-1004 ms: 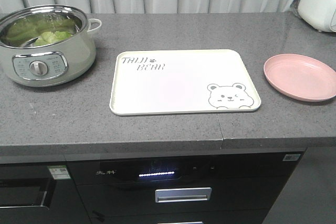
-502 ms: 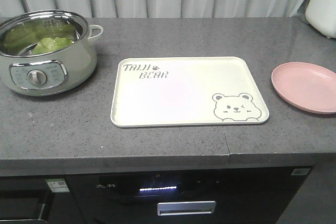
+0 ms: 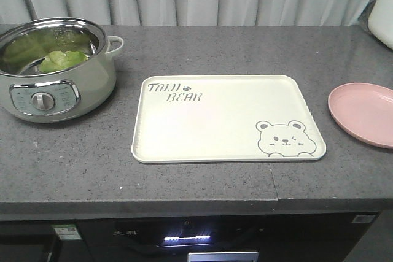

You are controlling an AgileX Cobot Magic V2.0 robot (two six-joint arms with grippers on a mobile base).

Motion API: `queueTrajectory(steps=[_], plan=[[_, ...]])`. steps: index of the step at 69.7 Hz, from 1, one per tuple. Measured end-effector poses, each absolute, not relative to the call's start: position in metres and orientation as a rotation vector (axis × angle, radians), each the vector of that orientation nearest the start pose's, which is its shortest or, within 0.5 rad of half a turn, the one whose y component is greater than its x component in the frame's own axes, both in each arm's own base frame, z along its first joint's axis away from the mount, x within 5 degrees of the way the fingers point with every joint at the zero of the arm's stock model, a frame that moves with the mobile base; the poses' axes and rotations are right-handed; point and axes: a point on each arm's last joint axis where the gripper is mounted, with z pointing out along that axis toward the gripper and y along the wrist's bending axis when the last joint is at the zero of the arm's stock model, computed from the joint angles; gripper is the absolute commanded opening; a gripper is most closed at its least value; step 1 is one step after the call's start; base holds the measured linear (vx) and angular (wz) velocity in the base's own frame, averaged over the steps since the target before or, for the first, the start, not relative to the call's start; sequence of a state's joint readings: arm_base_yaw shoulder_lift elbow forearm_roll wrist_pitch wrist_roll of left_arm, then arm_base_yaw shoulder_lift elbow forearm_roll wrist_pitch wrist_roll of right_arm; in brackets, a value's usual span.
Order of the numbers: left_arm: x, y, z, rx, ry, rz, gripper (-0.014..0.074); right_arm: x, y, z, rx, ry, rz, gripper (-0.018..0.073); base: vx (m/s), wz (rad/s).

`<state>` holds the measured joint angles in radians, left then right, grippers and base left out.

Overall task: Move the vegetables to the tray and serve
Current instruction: 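Position the base in front of the tray, pot and pink plate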

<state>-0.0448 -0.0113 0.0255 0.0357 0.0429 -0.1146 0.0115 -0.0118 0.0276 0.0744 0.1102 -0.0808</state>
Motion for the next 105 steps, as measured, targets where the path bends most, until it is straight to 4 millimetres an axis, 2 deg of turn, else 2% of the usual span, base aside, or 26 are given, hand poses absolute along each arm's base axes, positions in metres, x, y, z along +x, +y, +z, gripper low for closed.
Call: queueTrajectory(steps=[105], plan=[[0.0566, -0.0024, 0.2013, -0.028, 1.541, -0.097, -0.0006, 0.0566, 0.0014, 0.1944, -0.021, 1.61, 0.01, -0.0006, 0.05, 0.0]])
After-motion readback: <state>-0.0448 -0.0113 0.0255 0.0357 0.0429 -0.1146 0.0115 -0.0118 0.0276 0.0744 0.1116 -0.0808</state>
